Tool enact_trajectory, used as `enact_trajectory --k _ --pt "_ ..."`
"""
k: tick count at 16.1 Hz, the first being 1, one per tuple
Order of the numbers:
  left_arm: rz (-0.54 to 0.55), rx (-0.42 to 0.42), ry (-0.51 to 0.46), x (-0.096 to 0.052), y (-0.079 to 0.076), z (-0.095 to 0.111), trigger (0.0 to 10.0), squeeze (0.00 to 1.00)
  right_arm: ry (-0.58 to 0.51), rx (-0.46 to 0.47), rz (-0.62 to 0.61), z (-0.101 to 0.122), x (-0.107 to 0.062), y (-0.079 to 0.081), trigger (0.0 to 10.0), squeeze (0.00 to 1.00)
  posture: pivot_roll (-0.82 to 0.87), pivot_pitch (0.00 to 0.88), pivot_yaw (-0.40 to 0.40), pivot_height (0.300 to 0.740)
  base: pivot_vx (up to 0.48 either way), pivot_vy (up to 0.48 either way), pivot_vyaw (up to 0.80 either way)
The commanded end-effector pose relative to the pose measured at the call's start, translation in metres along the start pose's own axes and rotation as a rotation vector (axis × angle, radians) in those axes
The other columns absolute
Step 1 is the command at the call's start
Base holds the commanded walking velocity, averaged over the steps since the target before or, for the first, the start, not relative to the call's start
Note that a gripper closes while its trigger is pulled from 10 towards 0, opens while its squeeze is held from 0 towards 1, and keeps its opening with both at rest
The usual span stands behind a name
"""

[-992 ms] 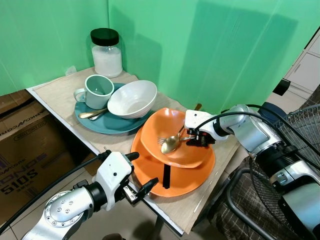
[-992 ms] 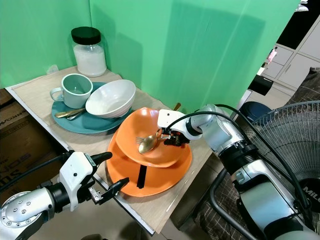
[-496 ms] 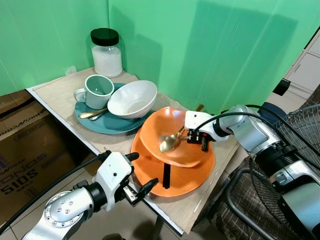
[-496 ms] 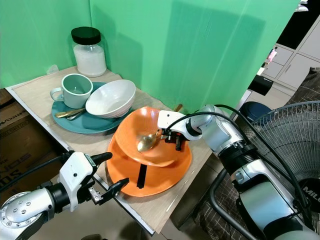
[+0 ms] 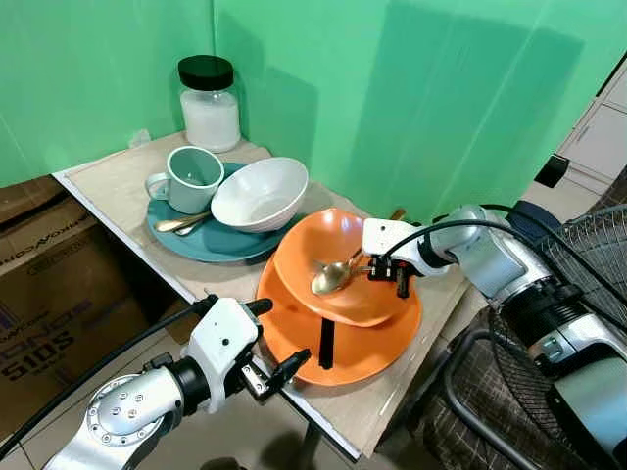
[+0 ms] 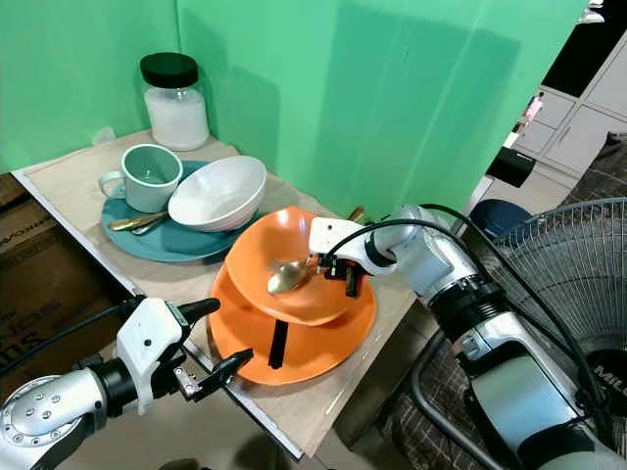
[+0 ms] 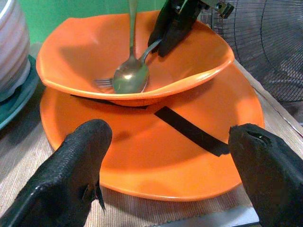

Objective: Setting the table

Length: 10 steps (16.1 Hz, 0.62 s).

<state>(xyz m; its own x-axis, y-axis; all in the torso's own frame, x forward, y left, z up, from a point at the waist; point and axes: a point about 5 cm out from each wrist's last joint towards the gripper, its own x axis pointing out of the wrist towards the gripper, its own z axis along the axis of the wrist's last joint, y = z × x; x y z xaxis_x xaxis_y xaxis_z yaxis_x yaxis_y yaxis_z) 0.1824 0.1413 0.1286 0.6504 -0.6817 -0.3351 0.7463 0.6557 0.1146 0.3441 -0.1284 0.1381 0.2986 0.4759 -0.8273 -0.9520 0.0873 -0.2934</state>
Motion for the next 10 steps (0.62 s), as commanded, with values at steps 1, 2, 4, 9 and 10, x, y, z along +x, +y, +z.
enact_trajectory --k 1,2,4,9,10 --pt "-0.014 0.007 -0.005 0.002 -0.003 0.001 10.0 0.00 0.019 -0.034 -0.005 0.000 -0.005 -0.003 0.0 0.00 0.11 0.000 -0.109 0.740 0.000 0.000 0.00" --pt "-0.014 0.009 -0.004 0.002 -0.002 0.001 10.0 0.00 0.042 -0.089 -0.009 0.000 -0.012 -0.006 0.0 0.00 0.11 0.000 -0.108 0.740 0.000 0.000 0.00" --pt "-0.015 0.009 -0.002 0.002 -0.003 0.001 10.0 0.00 0.069 -0.144 -0.014 0.000 -0.020 -0.010 0.0 0.00 0.11 0.000 -0.110 0.740 0.000 0.000 0.00" --pt "-0.020 0.009 -0.001 0.003 -0.003 0.000 10.0 0.00 0.125 -0.246 -0.041 0.001 -0.044 -0.020 0.0 0.00 0.11 0.000 -0.108 0.740 0.000 0.000 0.00" --pt "-0.023 0.010 0.001 0.003 -0.003 0.000 10.0 0.00 0.155 -0.278 -0.054 0.000 -0.052 -0.023 0.0 0.00 0.11 0.000 -0.108 0.740 0.000 0.000 0.00"
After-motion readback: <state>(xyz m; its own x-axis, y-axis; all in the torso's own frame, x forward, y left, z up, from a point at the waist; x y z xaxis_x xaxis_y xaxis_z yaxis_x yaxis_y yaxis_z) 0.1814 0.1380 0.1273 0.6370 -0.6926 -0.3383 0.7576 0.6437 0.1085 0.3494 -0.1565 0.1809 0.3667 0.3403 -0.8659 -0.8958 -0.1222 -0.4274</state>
